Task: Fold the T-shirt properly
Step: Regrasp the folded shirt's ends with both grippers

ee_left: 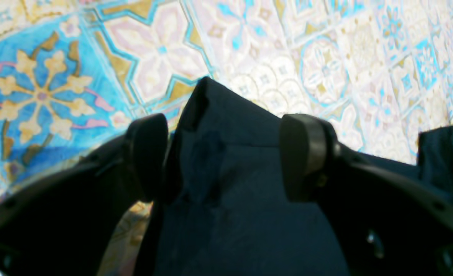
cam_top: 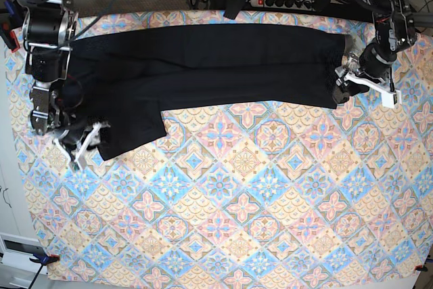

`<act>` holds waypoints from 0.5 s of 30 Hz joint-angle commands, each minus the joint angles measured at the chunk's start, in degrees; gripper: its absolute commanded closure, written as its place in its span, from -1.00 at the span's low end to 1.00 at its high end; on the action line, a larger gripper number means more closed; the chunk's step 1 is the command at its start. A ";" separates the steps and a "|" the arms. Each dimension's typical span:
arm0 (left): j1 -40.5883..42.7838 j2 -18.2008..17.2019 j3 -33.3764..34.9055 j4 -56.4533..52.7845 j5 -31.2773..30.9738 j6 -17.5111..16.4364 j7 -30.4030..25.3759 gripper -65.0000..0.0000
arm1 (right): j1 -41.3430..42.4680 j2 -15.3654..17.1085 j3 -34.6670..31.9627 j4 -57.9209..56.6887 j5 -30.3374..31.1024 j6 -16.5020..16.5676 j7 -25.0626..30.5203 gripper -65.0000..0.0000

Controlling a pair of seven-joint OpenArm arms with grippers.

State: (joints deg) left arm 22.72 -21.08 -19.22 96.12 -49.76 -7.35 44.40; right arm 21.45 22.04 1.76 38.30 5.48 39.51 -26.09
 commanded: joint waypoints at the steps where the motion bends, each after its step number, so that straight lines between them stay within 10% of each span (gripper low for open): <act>1: -0.17 -0.77 -0.25 1.07 -0.66 -0.43 -0.84 -0.38 | 1.36 1.12 0.22 0.77 0.72 -0.08 1.08 0.16; 15: -0.08 -0.77 -0.25 1.07 -0.66 -0.43 -0.84 -0.38 | 1.36 1.03 0.22 0.68 0.72 -0.25 1.43 0.15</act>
State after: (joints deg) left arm 22.70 -20.99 -19.22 96.14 -49.78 -7.35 44.36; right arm 21.41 22.06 1.80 38.24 5.74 39.00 -25.96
